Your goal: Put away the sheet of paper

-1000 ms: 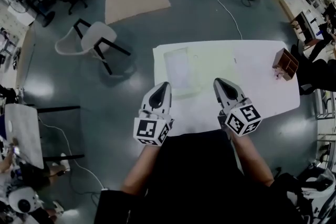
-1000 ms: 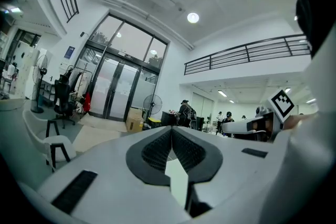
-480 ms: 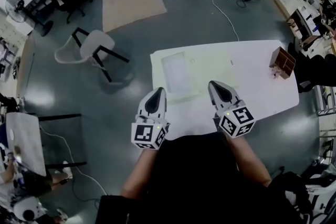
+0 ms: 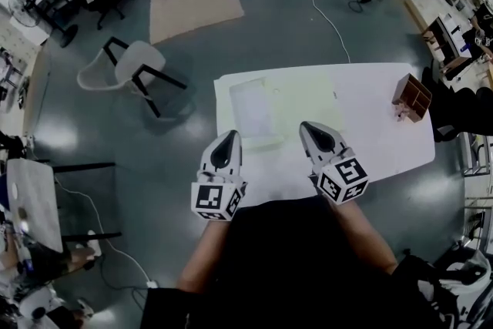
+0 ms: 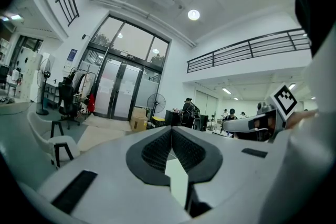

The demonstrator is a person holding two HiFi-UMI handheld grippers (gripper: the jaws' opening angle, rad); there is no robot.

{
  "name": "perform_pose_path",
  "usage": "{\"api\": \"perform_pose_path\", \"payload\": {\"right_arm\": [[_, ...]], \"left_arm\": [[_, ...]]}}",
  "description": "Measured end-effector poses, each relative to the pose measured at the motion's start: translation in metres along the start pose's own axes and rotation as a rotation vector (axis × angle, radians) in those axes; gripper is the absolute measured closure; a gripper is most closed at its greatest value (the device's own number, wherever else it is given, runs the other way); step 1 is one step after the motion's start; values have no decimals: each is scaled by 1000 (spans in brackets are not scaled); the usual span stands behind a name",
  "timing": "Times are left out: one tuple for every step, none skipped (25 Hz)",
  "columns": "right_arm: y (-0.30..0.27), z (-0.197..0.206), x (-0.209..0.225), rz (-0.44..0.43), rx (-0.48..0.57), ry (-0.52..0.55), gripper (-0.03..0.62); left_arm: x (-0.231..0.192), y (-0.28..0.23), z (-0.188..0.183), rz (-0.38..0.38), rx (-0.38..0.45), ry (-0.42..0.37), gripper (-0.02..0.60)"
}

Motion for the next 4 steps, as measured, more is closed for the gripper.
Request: {"api": "perform_pose_path", "payload": {"right_arm": [[1, -1, 3, -3, -4, 1, 595], [2, -1, 7, -5, -7, 3, 595], [3, -2, 11, -7, -10, 4, 595], [4, -3, 15, -9, -14, 5, 595]], "left_arm": [[2, -2, 0, -1, -2, 1, 577], [5, -4, 1, -3, -4, 3, 577], [8, -7, 1, -6, -6, 6, 577], [11, -9, 1, -8, -8, 9, 577]]}}
Point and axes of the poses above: the fingertips, and each gripper's own axes: y backward along the fingers, x to its right, z out of its underside, the point moved 10 cm from there along y, backward along the fingers, and after that the axes turned 13 degrees about -z, right-handed, at the moved point
